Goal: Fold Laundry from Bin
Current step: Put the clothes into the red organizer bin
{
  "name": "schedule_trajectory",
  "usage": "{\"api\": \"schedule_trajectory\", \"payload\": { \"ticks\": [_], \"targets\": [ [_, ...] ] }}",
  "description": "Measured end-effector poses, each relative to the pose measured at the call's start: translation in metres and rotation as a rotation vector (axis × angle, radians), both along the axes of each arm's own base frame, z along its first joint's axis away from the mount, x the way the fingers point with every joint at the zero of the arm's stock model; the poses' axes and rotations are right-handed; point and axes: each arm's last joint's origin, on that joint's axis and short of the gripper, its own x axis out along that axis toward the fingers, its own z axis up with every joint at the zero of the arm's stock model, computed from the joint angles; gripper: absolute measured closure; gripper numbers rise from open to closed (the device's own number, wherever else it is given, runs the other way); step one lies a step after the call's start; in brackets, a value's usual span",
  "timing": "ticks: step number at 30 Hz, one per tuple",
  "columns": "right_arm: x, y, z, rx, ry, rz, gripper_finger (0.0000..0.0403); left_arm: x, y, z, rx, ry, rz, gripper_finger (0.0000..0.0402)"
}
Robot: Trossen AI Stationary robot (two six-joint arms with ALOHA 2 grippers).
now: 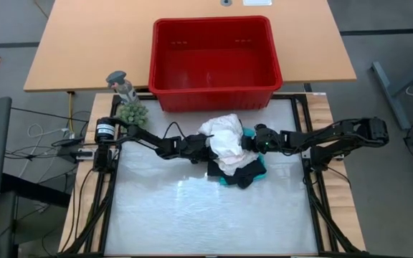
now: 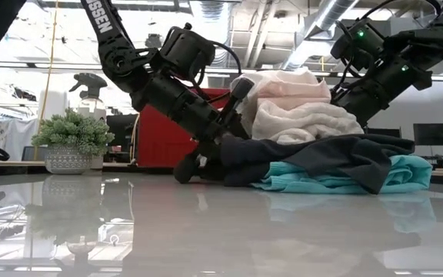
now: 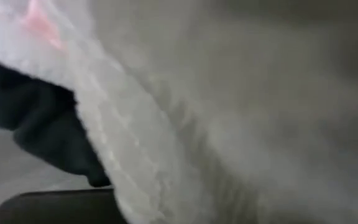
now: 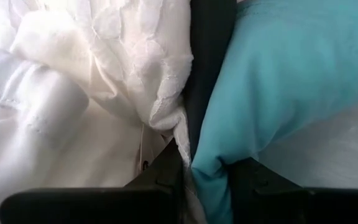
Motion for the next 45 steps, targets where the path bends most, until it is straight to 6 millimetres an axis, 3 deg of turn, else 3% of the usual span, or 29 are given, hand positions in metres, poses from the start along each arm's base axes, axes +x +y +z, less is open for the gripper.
{"api": "schedule_trajectory", "payload": {
  "ticks": [13,24,31,45],
  "targets": [
    [0.013,-0.002,0.020,-0.026,-0.041,0.011,0.0307,0.006,0.011,0.024,-0.008,-0.077,-0.012,0.0342],
    [0.033,-0.015,0.063,-0.096,-0.086,0.041,0.0307,-0.016,0.025,0.080,0.053,-0.085,-0.015,0.0342],
    [0.044,-0.030,0.102,-0.162,-0.156,0.069,0.0307,-0.028,0.033,0.109,0.077,-0.153,0.033,0.0342],
    [0.046,-0.058,0.217,-0.327,-0.264,0.192,0.0307,-0.053,0.050,0.190,0.242,-0.356,0.138,0.0342]
  ]
}}
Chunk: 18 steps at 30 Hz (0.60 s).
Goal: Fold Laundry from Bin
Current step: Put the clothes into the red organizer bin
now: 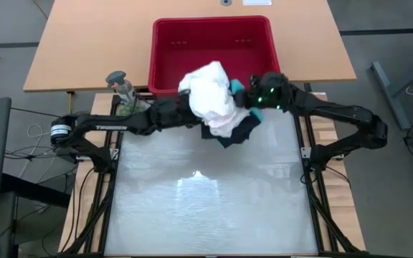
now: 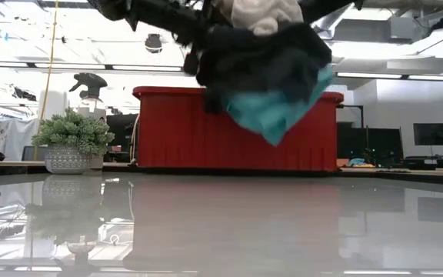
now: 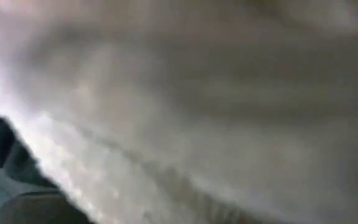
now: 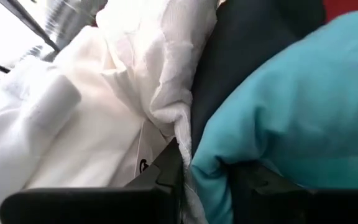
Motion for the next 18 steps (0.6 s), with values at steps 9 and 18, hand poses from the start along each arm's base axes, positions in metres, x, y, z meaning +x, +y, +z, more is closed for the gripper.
{"api": "schedule_trajectory", "payload": {
  "ticks": [9,18],
  "targets": [
    [0.019,-0.037,0.053,-0.075,-0.119,0.052,0.0307,-0.004,0.041,0.079,0.123,0.090,0.058,0.0342],
    [0.065,-0.115,0.083,-0.137,-0.139,0.099,0.0307,-0.044,0.101,0.107,0.153,0.168,0.215,0.0342]
  ]
}}
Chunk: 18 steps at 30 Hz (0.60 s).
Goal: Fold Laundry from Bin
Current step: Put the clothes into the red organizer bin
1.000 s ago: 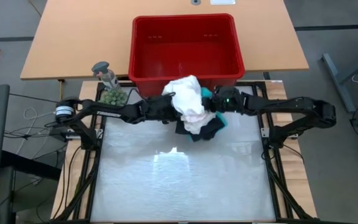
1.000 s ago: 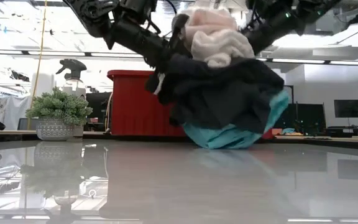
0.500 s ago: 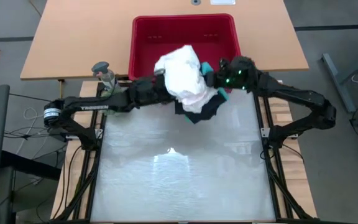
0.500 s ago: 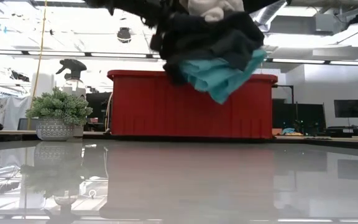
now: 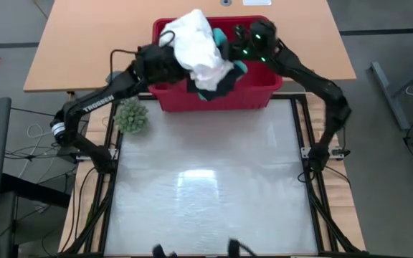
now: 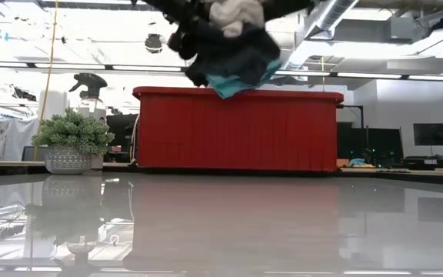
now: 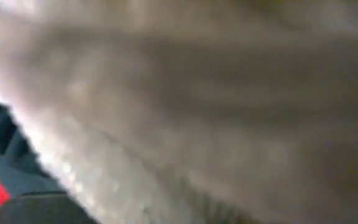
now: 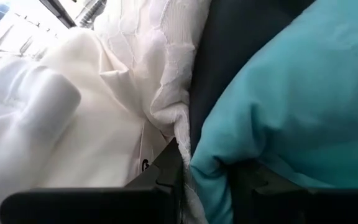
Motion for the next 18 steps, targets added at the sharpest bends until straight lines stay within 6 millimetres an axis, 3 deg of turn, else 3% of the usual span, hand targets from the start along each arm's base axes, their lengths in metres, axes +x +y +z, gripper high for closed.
{"api": "schedule_trajectory", "payload": {
  "ticks": [8,13,18],
  "targets": [
    [0.030,-0.081,-0.022,0.062,-0.012,-0.003,0.0307,-0.021,0.066,-0.027,-0.017,0.066,0.119,0.0342],
    [0.035,-0.121,-0.050,0.105,0.005,-0.029,0.0307,-0.019,0.109,-0.066,-0.072,0.104,0.151,0.0342],
    [0.036,-0.156,-0.099,0.232,0.083,-0.054,0.0307,-0.012,0.139,-0.117,-0.179,0.173,0.150,0.0342]
  ]
}}
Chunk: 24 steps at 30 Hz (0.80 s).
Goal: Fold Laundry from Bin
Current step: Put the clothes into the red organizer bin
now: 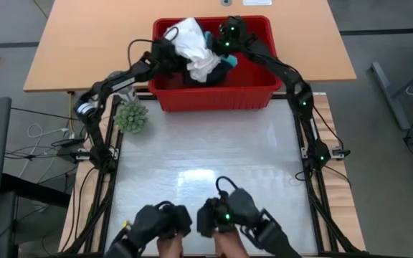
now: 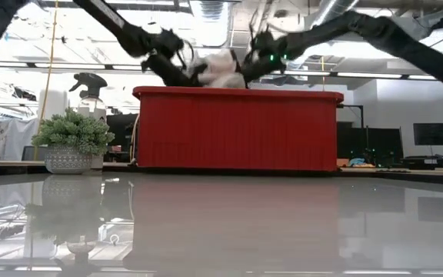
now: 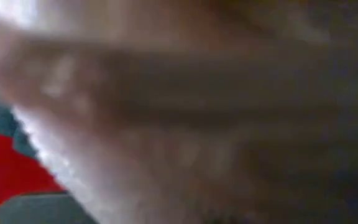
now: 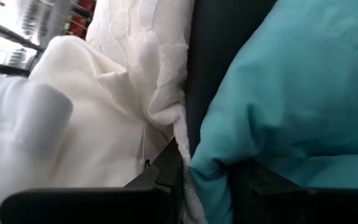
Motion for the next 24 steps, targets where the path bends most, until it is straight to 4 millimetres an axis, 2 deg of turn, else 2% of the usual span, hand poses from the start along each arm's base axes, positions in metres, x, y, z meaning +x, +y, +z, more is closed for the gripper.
{"api": "schedule_trajectory", "payload": {
  "ticks": [5,10,14,17,19,24],
  "targets": [
    [-0.003,-0.028,-0.045,0.107,0.066,-0.023,0.0307,0.004,0.020,-0.044,-0.100,0.041,-0.003,0.0342],
    [-0.010,-0.045,-0.073,0.185,0.110,-0.055,0.0307,0.006,0.031,-0.079,-0.227,0.032,-0.012,0.0335],
    [-0.022,-0.053,-0.077,0.195,0.155,-0.109,0.0307,0.009,0.035,-0.094,-0.249,0.027,-0.036,0.0270],
    [-0.029,-0.059,-0.078,0.197,0.169,-0.152,0.0306,0.008,0.036,-0.093,-0.215,0.048,-0.037,0.0225],
    [-0.036,-0.065,-0.078,0.225,0.161,-0.187,0.0273,0.008,0.037,-0.093,-0.187,0.060,-0.049,0.0201],
    [-0.056,-0.078,-0.079,0.248,0.165,-0.248,0.0134,0.008,0.036,-0.092,-0.168,0.059,-0.128,0.0164]
  ]
}}
